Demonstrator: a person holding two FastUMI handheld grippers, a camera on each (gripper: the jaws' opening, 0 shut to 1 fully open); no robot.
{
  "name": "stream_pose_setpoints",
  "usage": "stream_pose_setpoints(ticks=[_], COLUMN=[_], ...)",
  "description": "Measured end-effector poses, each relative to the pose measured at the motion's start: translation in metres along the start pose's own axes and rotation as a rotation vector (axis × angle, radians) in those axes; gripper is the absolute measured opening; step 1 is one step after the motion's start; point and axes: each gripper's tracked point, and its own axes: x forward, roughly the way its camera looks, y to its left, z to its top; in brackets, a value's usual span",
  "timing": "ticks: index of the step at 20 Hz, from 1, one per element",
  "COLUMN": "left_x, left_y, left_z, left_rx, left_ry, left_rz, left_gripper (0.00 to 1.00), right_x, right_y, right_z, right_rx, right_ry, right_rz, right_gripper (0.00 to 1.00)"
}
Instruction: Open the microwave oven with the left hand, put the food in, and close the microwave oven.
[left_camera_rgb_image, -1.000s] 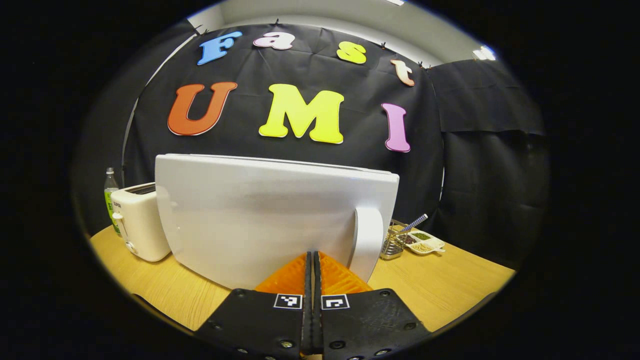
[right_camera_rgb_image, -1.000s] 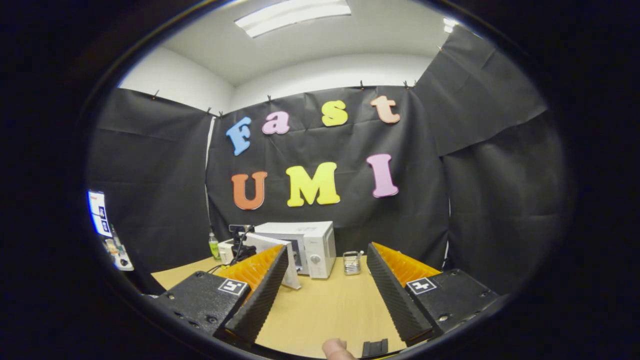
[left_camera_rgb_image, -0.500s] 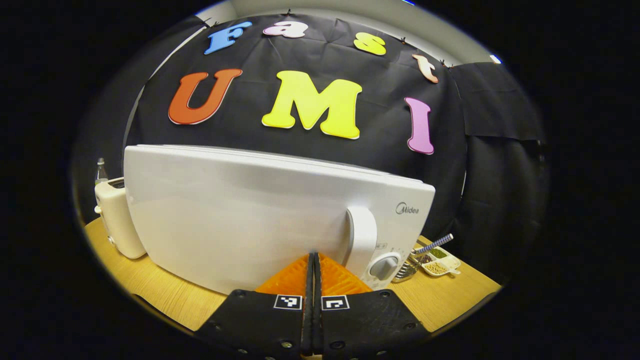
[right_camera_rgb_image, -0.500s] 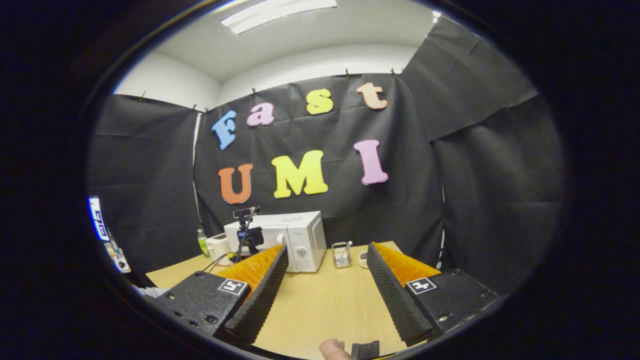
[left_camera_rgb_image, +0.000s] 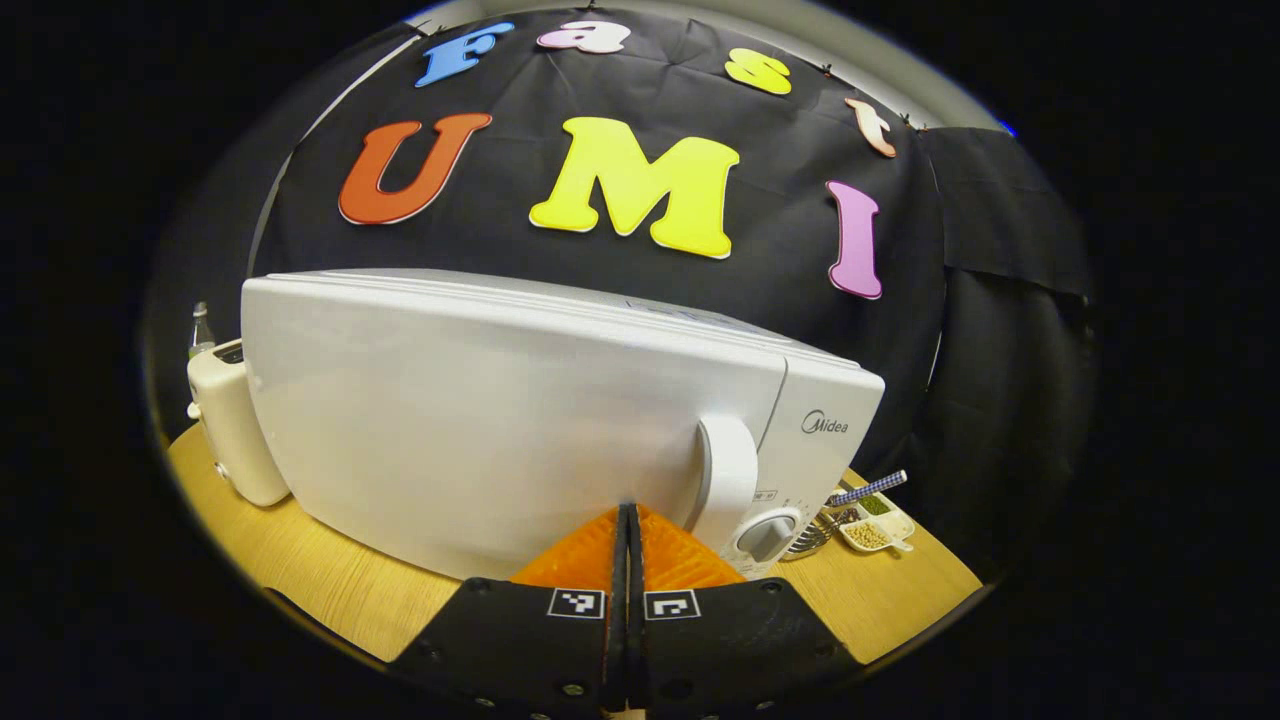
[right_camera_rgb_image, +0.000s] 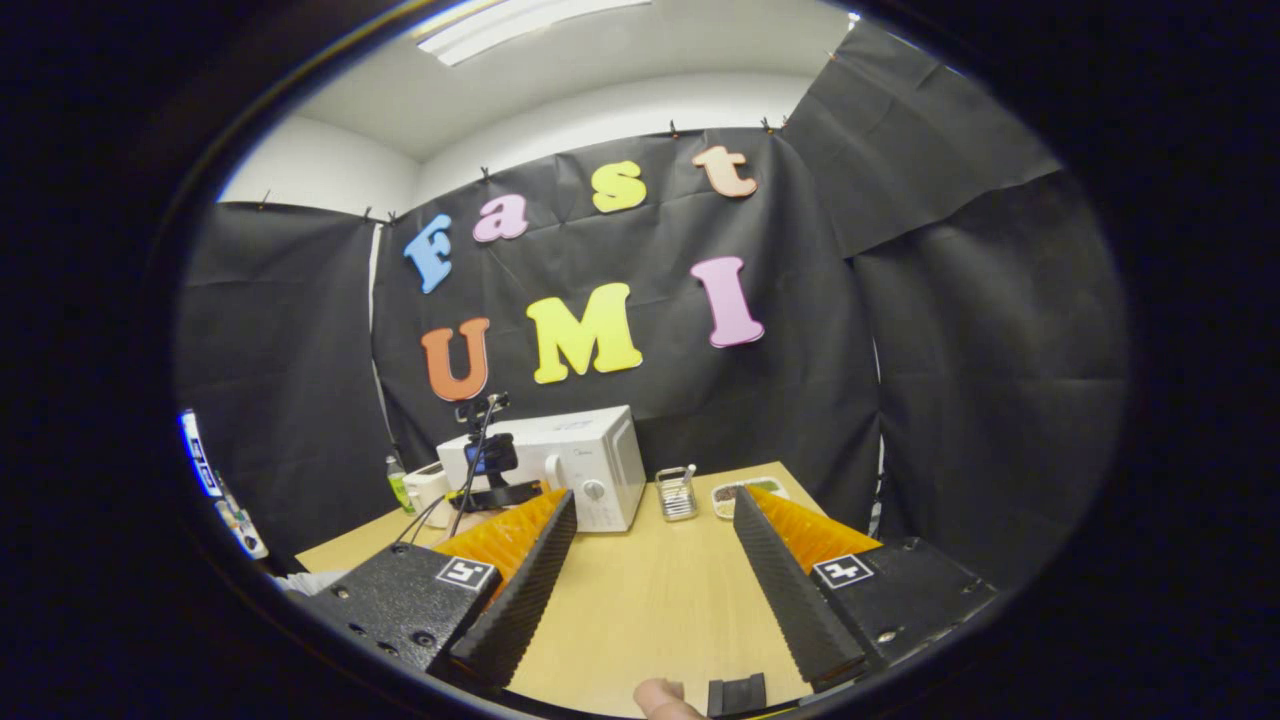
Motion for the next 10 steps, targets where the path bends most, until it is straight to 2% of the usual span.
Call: stream_pose_setpoints(ticks=[1, 2, 3, 4, 6, 7, 8, 10], left_x=[-0.004, -0.011, -0.020, -0.029, -0.056, -0.079, -0.088, -0.119], left_y=[0.007, 0.013, 0.014, 0.010, 0.011, 0.017, 0.019, 0.015], left_z=[-0.003, -0.005, -0.005, -0.002, 0.006, 0.016, 0.019, 0.026], left_rx=[0.006, 0.011, 0.008, -0.003, -0.024, -0.027, -0.033, -0.049], left_ry=[0.029, 0.054, 0.068, 0.075, 0.069, 0.055, 0.042, 0.032], left_rz=[0.024, 0.048, 0.050, 0.037, 0.036, 0.059, 0.076, 0.063], left_gripper=[0.00, 0.00, 0.00, 0.00, 0.01, 0.01, 0.29, 0.86], right_x=[0.000, 0.000, -0.001, -0.003, -0.005, -0.007, -0.009, -0.012], right_y=[0.000, 0.001, 0.003, 0.005, 0.009, 0.011, 0.015, 0.017], right_z=[-0.001, -0.001, -0.001, -0.002, -0.001, -0.001, -0.002, -0.003], right_rx=[-0.004, -0.004, -0.001, 0.003, 0.006, 0.004, 0.002, 0.000], right_ry=[0.001, 0.003, 0.006, 0.009, 0.013, 0.016, 0.019, 0.026], right_rz=[-0.011, -0.019, -0.020, -0.020, -0.020, -0.017, -0.011, -0.019], right_gripper=[1.00, 0.91, 0.91, 1.00, 1.00, 1.00, 1.00, 1.00])
